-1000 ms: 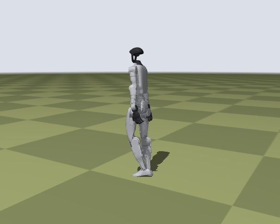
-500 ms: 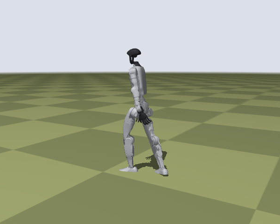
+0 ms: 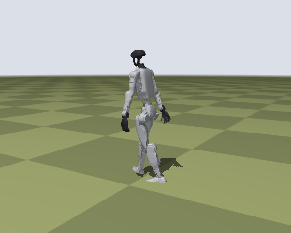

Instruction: Walk run

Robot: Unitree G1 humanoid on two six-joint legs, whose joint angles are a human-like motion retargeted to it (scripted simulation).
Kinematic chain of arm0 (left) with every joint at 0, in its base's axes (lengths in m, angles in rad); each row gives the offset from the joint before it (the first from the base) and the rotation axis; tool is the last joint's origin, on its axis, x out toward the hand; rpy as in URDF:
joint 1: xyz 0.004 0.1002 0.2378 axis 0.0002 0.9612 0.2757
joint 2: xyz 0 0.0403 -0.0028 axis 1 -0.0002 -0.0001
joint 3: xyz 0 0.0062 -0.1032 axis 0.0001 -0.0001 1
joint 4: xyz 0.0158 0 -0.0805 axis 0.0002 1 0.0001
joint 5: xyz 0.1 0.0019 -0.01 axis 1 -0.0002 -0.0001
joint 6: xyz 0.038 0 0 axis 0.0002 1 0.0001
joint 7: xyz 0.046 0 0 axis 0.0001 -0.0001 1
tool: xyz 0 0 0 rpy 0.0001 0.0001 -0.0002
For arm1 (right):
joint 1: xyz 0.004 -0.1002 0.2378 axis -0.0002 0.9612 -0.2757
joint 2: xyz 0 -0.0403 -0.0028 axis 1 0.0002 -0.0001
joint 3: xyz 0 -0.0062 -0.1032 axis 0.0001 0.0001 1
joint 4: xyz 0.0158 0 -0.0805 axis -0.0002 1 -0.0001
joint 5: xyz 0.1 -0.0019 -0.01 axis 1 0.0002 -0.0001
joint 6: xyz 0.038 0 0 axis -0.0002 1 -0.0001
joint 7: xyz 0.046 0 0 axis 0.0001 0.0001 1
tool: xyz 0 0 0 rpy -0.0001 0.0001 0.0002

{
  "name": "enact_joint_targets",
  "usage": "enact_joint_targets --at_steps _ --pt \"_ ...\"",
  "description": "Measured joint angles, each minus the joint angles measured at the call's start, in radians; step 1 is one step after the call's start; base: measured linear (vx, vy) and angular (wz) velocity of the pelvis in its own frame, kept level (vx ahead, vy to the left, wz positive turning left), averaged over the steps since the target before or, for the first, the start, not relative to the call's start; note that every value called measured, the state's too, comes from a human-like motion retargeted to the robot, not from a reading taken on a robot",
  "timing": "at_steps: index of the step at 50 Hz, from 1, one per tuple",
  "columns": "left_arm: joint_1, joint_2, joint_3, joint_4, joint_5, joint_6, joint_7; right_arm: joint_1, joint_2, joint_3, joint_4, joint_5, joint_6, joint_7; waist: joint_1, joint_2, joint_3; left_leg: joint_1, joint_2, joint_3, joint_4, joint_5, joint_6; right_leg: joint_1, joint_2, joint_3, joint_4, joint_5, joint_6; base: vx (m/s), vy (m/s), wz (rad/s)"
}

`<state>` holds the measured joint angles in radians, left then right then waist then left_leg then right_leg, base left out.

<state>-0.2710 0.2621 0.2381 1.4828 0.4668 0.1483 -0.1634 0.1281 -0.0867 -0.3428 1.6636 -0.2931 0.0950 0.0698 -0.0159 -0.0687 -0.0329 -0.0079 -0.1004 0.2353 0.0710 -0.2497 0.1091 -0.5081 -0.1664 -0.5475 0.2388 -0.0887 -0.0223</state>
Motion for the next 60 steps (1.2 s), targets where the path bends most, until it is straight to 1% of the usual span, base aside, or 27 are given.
enact_joint_targets --at_steps 2,3,5,8,10,13,15,16,17,20,22,24,27,31,35,38,40,42,43,45,47,50,52,53,55,57,60 --pt "-0.015 0.007 -0.007 -0.023 -0.005 -0.013 0.004 0.013 0.022 -0.019 -0.009 0.019 -0.008 0.014 -0.012 0.003 -0.001 0.035 0.004 -0.009 -0.005 -0.018 -0.019 -0.05 0.032 0.071 -0.084 -0.005 0.012 0.6 -0.23 0.17" --pt "-0.016 0.007 -0.009 -0.031 -0.009 -0.017 0.005 0.017 0.028 -0.024 -0.011 0.025 -0.009 0.023 -0.012 0.003 -0.001 0.05 0.002 -0.009 -0.005 -0.026 -0.024 -0.055 0.033 0.062 -0.099 0.006 0.026 0.55 -0.19 0.05" --pt "-0.015 -0.004 -0.012 -0.051 -0.02 -0.028 0.006 0.013 0.036 -0.036 -0.011 0.034 -0.003 0.036 -0.008 -0.003 -0.005 0.086 -0.015 -0.002 -0.003 -0.05 -0.034 -0.071 0.031 0.06 -0.07 0.028 0.029 0.49 -0.13 -0.07" --pt "0.007 -0.015 -0.009 -0.061 -0.025 -0.039 -0.011 0.001 0.036 -0.03 -0.014 0.029 -0.001 0.04 -0.029 0.006 -0.025 0.114 -0.016 -0.003 0.01 -0.059 -0.05 -0.069 0.023 0.043 -0.001 0.074 -0.041 0.74 -0.27 0.16" --pt "0.044 -0.017 -0.01 -0.058 -0.007 -0.041 -0.038 -0.001 0.035 -0.016 -0.015 0.02 -0.009 0.046 -0.072 0.016 -0.034 0.15 -0.012 -0.029 0.046 -0.022 -0.057 -0.031 0.018 0.028 0.033 0.097 -0.056 0.78 -0.21 0.77" --pt "0.106 -0.053 -0.02 -0.052 0.038 -0.036 -0.026 -0.018 0.026 -0.033 -0.012 0.014 0.0 0.042 -0.069 0.008 -0.038 0.163 -0.019 -0.026 0.152 0.151 -0.049 0.008 -0.006 0.105 0.102 0.034 -0.04 0.77 -0.22 0.48" --pt "0.151 -0.083 -0.026 -0.024 0.054 -0.041 0.008 -0.033 0.018 -0.029 -0.018 0.028 -0.006 0.027 -0.039 -0.038 -0.045 0.14 -0.031 0.078 0.288 0.321 -0.004 0.095 -0.049 0.089 0.066 -0.006 -0.013 0.82 -0.24 -0.15" --pt "0.166 -0.09 -0.031 -0.014 0.061 -0.044 0.022 -0.039 0.015 -0.024 -0.024 0.037 -0.014 0.025 -0.027 -0.056 -0.043 0.12 -0.035 0.109 0.356 0.354 0.013 0.126 -0.07 0.081 0.051 -0.013 -0.001 0.69 -0.21 -0.07" --pt "0.18 -0.097 -0.035 -0.005 0.072 -0.044 0.04 -0.047 0.011 -0.017 -0.031 0.047 -0.02 0.024 -0.018 -0.077 -0.041 0.099 -0.03 0.153 0.431 0.365 0.028 0.157 -0.093 0.076 0.038 -0.023 0.011 0.61 -0.21 0.27" --pt "0.222 -0.108 -0.022 0.014 0.118 -0.034 0.118 -0.099 -0.005 0.009 -0.059 0.068 -0.017 0.019 -0.001 -0.146 -0.022 0.021 0.041 0.322 0.643 0.281 0.056 0.247 -0.151 0.071 0.011 -0.067 0.041 0.59 -0.23 0.42" --pt "0.242 -0.109 -0.006 0.027 0.116 -0.034 0.159 -0.137 -0.007 0.017 -0.078 0.063 -0.012 -0.001 0.014 -0.142 -0.009 -0.057 0.071 0.32 0.712 0.257 0.033 0.302 -0.128 0.035 -0.027 -0.075 0.038 0.58 -0.24 0.13" --pt "0.261 -0.109 0.011 0.052 0.09 -0.036 0.182 -0.177 -0.01 0.032 -0.108 0.06 -0.013 -0.013 0.042 -0.116 -0.001 -0.165 0.09 0.282 0.745 0.231 -0.009 0.358 -0.067 0.016 -0.082 -0.078 0.03 0.58 -0.24 -0.12" --pt "0.291 -0.113 0.048 0.093 0.046 -0.026 0.158 -0.228 -0.016 0.054 -0.183 0.067 -0.028 0.01 0.094 -0.076 0.01 -0.317 0.099 0.23 0.655 0.195 -0.048 0.443 0.028 -0.01 -0.156 -0.093 0.027 0.57 -0.23 -0.2" --pt "0.315 -0.126 0.092 0.126 0.011 0.008 0.109 -0.28 -0.013 0.049 -0.281 0.083 -0.046 0.037 0.155 -0.031 0.036 -0.419 0.085 0.178 0.386 0.173 -0.046 0.545 0.126 -0.025 -0.212 -0.127 0.038 0.5 -0.17 -0.21" --pt "0.336 -0.13 0.09 0.152 0.014 0.011 0.09 -0.321 -0.012 0.059 -0.342 0.115 -0.065 0.057 0.217 -0.024 0.055 -0.509 0.046 0.083 0.165 0.169 -0.065 0.63 0.161 -0.029 -0.231 -0.161 0.061 0.65 -0.14 -0.4" --pt "0.342 -0.111 0.052 0.19 0.053 0.0 0.092 -0.332 -0.008 0.085 -0.355 0.13 -0.072 0.067 0.22 -0.04 0.052 -0.54 0.022 0.079 0.097 0.172 -0.039 0.67 0.16 -0.032 -0.225 -0.178 0.086 0.86 -0.09 -0.1" --pt "0.339 -0.096 0.024 0.217 0.093 -0.002 0.083 -0.333 -0.006 0.109 -0.344 0.134 -0.078 0.078 0.217 -0.047 0.047 -0.544 0.017 0.077 0.115 0.216 -0.007 0.694 0.162 -0.012 -0.208 -0.177 0.113 0.7 -0.1 -0.06" --pt "0.344 -0.089 0.02 0.217 0.123 0.033 0.051 -0.321 -0.014 0.122 -0.314 0.115 -0.077 0.103 0.232 -0.05 0.039 -0.524 0.034 0.115 0.16 0.258 0.001 0.721 0.161 0.009 -0.186 -0.136 0.154 0.99 -0.05 -0.35" --pt "0.341 -0.087 0.028 0.217 0.126 0.052 0.033 -0.313 -0.019 0.126 -0.295 0.091 -0.072 0.122 0.243 -0.049 0.035 -0.514 0.05 0.105 0.177 0.28 -0.012 0.734 0.161 0.025 -0.171 -0.098 0.173 0.91 -0.04 -0.58" --pt "0.334 -0.089 0.058 0.217 0.104 0.068 0.015 -0.285 -0.023 0.135 -0.257 0.021 -0.057 0.141 0.245 -0.053 0.027 -0.493 0.072 0.113 0.227 0.276 -0.013 0.752 0.155 0.067 -0.127 0.026 0.212 0.83 -0.04 -0.49" --pt "0.32 -0.093 0.068 0.216 0.062 0.055 0.023 -0.237 -0.019 0.132 -0.228 -0.035 -0.053 0.108 0.228 -0.044 0.009 -0.45 0.089 0.099 0.254 0.224 0.005 0.739 0.153 0.092 -0.042 0.212 0.204 1.05 0.01 -0.06" --pt "0.291 -0.09 0.029 0.178 0.007 0.027 0.037 -0.15 -0.028 0.137 -0.191 -0.066 -0.066 0.056 0.22 0.032 -0.007 -0.327 0.146 0.071 0.223 0.149 0.026 0.678 0.17 0.059 0.222 0.462 0.123 1.0 0.02 -0.38" --pt "0.263 -0.083 0.018 0.143 0.0 0.02 0.043 -0.129 -0.031 0.137 -0.177 -0.081 -0.061 0.043 0.203 0.071 0.002 -0.27 0.186 0.074 0.221 0.104 0.015 0.623 0.128 -0.005 0.393 0.419 0.07 0.88 0.02 -0.63" --pt "0.244 -0.076 0.012 0.123 -0.001 0.017 0.048 -0.121 -0.029 0.129 -0.168 -0.088 -0.056 0.033 0.19 0.087 0.008 -0.239 0.199 0.079 0.217 0.08 0.01 0.579 0.094 -0.035 0.488 0.354 0.042 0.74 0.0 -0.47" --pt "0.194 -0.058 -0.008 0.081 -0.003 0.012 0.064 -0.111 -0.017 0.094 -0.139 -0.078 -0.047 0.011 0.158 0.085 0.021 -0.167 0.172 0.093 0.161 0.058 0.012 0.448 -0.001 -0.077 0.655 0.253 0.005 0.64 -0.03 -0.19" --pt "0.153 -0.044 -0.033 0.049 -0.005 0.002 0.075 -0.094 -0.004 0.055 -0.12 -0.047 -0.041 0.011 0.133 0.068 0.021 -0.12 0.129 0.093 0.1 0.061 0.017 0.338 -0.056 -0.096 0.696 0.195 -0.001 0.71 -0.05 0.22" --pt "0.095 -0.034 -0.06 -0.005 -0.009 -0.018 0.077 -0.054 0.018 0.006 -0.111 0.006 -0.032 0.037 0.085 0.045 0.012 -0.062 0.074 0.073 0.038 0.046 0.013 0.183 -0.086 -0.111 0.596 0.116 0.005 0.68 -0.08 0.51"
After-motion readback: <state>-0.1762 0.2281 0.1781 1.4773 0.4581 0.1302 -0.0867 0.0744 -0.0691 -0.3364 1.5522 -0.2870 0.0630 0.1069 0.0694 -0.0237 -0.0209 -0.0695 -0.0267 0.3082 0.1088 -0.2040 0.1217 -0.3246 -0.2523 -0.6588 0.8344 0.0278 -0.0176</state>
